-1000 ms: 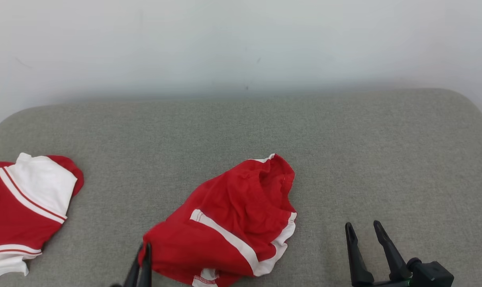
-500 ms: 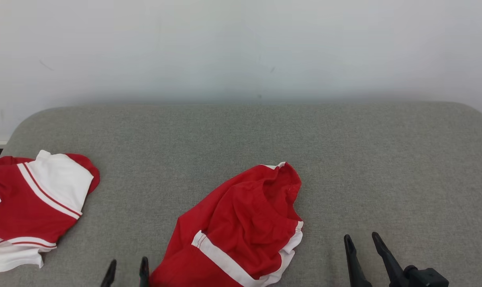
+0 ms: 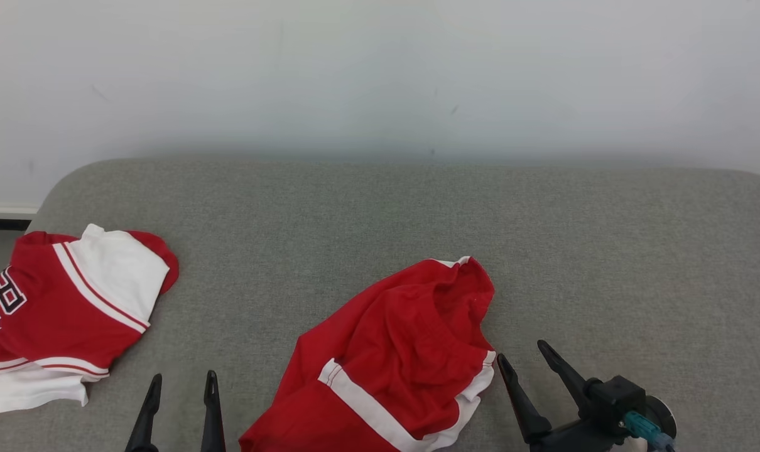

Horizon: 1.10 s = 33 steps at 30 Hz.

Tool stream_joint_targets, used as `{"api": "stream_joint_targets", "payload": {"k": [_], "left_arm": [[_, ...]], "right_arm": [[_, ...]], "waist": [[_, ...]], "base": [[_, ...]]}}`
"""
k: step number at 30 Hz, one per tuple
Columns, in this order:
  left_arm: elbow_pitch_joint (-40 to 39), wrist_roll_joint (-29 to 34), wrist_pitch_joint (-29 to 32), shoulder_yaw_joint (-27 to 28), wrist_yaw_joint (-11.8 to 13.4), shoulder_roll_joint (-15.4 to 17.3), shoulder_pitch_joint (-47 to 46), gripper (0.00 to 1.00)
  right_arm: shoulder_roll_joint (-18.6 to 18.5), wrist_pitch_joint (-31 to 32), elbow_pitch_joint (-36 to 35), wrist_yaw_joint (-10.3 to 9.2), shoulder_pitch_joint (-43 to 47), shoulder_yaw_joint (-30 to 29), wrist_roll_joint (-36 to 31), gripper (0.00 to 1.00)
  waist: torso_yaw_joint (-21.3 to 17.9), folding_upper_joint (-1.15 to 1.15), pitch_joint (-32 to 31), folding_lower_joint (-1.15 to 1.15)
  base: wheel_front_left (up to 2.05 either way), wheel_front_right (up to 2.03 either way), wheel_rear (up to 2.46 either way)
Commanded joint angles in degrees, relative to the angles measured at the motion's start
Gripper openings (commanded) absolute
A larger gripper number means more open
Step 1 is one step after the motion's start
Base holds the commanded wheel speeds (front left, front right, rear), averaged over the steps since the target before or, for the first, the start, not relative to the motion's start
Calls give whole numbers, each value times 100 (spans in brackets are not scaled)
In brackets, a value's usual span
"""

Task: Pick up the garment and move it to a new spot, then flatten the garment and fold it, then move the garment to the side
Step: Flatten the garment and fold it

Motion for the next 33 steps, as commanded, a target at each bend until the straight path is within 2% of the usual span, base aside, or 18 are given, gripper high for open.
{"api": "stream_joint_targets", "payload": {"k": [1, 6, 13, 14, 15, 21, 29, 33], "left_arm": [[-11, 50, -20, 15, 14, -4, 12, 100], [57, 38, -20, 16, -35, -10, -38, 100], [106, -64, -20, -84, 4, -10, -166, 100], [113, -72, -20, -89, 8, -11, -173, 100], [119, -77, -20, -94, 14, -11, -180, 100], [144, -120, -20, -146, 33, -12, -124, 100], [185, -216, -20, -372, 60, -12, -162, 100], [194, -242, -20, -469, 81, -12, -192, 100]], "right_arm": [[-57, -5, 145, -13, -155, 103, 102, 100], [-281, 64, 997, -13, -715, 583, 303, 100], [-337, 104, 2028, -13, -1326, 1156, 691, 100], [-307, 94, 2132, -13, -1381, 1221, 771, 25], [-297, 84, 2216, -13, -1447, 1267, 838, 0], [-428, -8, 2253, -13, -1643, 1065, 1132, 0], [-711, -5, 1225, -13, -790, -311, 1073, 0], [-666, -5, 965, -13, -306, -777, 964, 0]], "waist": [[81, 0, 15, 0], [280, 0, 128, 0], [516, 0, 313, 0], [529, 0, 329, 0], [538, 0, 335, 0], [420, 0, 312, 0], [110, 0, 237, 0], [35, 0, 219, 0]], "base": [[0, 0, 0], [0, 0, 0], [0, 0, 0], [0, 0, 0], [0, 0, 0], [0, 0, 0], [0, 0, 0], [0, 0, 0]]}}
